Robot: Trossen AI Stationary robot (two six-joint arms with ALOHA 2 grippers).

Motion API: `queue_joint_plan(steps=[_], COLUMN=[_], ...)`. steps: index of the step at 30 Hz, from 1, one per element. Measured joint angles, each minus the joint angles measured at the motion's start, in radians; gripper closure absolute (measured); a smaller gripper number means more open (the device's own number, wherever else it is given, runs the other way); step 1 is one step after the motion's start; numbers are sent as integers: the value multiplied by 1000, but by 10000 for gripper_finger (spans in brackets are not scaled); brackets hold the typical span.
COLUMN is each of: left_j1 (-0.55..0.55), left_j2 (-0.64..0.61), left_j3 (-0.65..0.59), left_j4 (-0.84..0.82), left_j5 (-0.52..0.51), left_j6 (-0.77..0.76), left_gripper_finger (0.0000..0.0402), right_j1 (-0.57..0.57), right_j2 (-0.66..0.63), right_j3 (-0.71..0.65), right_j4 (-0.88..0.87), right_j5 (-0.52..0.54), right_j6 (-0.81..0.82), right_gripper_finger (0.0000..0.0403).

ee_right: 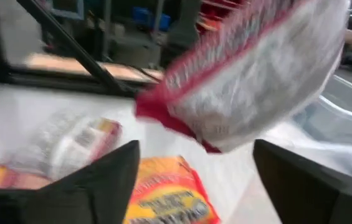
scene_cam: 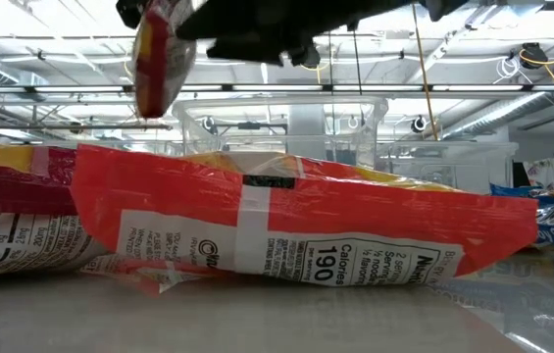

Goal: Sort Maruchan noodles
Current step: Put the left red noodle pack into the top right transparent bin

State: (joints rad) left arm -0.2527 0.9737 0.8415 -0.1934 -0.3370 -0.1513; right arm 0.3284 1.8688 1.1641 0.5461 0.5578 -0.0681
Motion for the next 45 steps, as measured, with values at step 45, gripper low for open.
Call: queue_joint_plan(steps=[45], left_j1=[-58], left_j2=[188], left_j3=[0], left_j4=[412], left_j5=[-41], left_j6=[98], left_gripper_finger=[396], right_j1=[135], right_j2=[-28], right_j3=[-1], right_j4=[321], right_j5=[624], right_j6=[-777], right_gripper_finger=[175])
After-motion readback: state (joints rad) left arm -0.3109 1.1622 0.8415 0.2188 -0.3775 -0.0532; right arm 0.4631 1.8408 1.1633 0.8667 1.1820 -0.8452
